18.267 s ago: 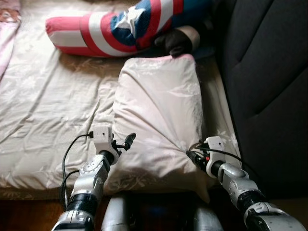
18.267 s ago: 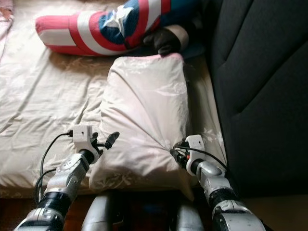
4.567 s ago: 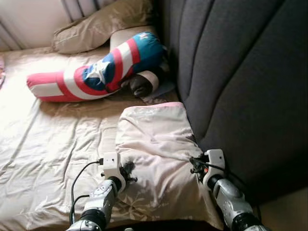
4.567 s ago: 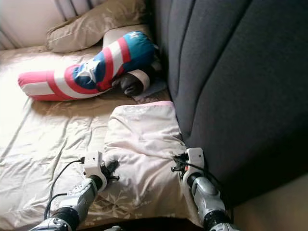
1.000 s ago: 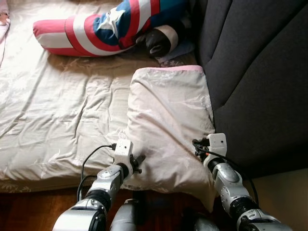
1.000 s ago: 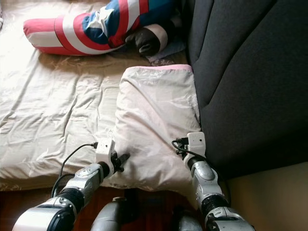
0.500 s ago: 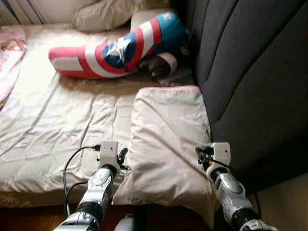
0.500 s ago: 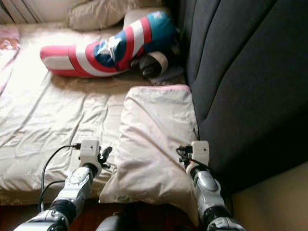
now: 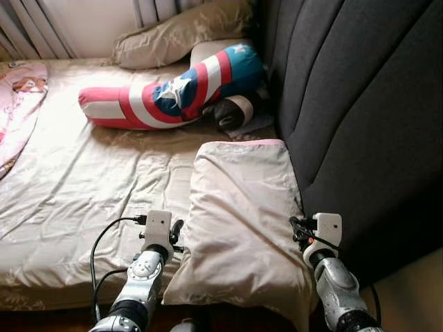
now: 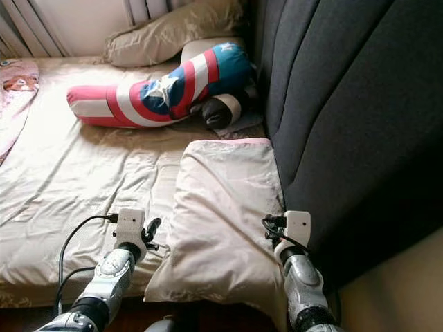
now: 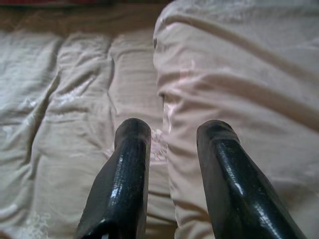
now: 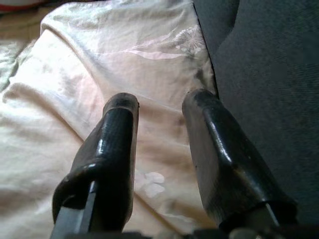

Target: Clean up the room

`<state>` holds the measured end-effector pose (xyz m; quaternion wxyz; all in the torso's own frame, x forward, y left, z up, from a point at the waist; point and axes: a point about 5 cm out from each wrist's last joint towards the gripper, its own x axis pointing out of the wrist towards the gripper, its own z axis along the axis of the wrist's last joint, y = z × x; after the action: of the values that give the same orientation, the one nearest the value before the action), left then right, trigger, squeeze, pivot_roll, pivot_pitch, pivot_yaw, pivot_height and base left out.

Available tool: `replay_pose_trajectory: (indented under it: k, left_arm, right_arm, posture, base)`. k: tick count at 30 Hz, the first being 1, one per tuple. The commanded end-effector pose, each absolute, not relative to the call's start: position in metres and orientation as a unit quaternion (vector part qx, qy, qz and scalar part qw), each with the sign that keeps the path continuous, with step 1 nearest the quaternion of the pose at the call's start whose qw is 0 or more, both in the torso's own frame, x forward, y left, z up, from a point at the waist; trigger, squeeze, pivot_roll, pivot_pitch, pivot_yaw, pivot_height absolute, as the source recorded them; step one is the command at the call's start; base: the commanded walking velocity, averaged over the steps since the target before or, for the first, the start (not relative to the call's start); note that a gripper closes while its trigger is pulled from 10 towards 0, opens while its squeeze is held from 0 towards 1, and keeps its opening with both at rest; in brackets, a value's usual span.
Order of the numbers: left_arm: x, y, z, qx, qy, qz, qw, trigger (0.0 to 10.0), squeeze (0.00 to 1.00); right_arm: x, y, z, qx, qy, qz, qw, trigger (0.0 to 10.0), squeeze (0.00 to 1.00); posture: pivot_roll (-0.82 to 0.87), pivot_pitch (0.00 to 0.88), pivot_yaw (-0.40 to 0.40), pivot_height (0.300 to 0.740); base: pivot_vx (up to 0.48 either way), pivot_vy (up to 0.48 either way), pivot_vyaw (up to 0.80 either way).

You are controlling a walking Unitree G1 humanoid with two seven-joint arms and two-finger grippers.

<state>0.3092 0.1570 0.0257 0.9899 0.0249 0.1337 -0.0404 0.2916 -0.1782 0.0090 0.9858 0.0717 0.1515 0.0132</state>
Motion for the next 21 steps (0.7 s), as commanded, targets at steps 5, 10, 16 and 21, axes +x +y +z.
replay_pose_trajectory:
  k: [5, 10, 16, 21]
  left_arm:
    - [0.3063, 0.159, 0.0215, 0.024, 0.145, -0.036, 0.989, 10.0, 0.0]
    - [0.3067, 0.1567, 0.0218, 0.021, 0.145, -0.037, 0.989, 10.0, 0.0]
    - [0.3069, 0.1583, 0.0227, 0.023, 0.141, -0.038, 0.989, 10.0, 0.0]
    - [0.3068, 0.1609, 0.023, 0.025, 0.14, -0.034, 0.989, 10.0, 0.0]
  right_arm:
    - [0.2909, -0.1741, 0.0089, 0.077, 0.148, 0.013, 0.986, 10.0, 0.0]
    - [0.2899, -0.1739, 0.0077, 0.073, 0.151, 0.016, 0.986, 10.0, 0.0]
    - [0.2901, -0.1719, 0.009, 0.069, 0.143, 0.024, 0.987, 10.0, 0.0]
    - [0.2899, -0.1701, 0.0087, 0.07, 0.144, 0.031, 0.987, 10.0, 0.0]
  posture:
    - [0.01, 0.069, 0.045, 0.74]
    - [0.01, 0.057, 0.047, 0.74]
    - [0.01, 0.041, 0.051, 0.74]
    - [0.02, 0.043, 0.055, 0.74]
  base:
    - [0.0, 0.48, 0.0]
    - [0.0, 0.48, 0.0]
    - [0.0, 0.48, 0.49]
    - [0.0, 0.48, 0.8]
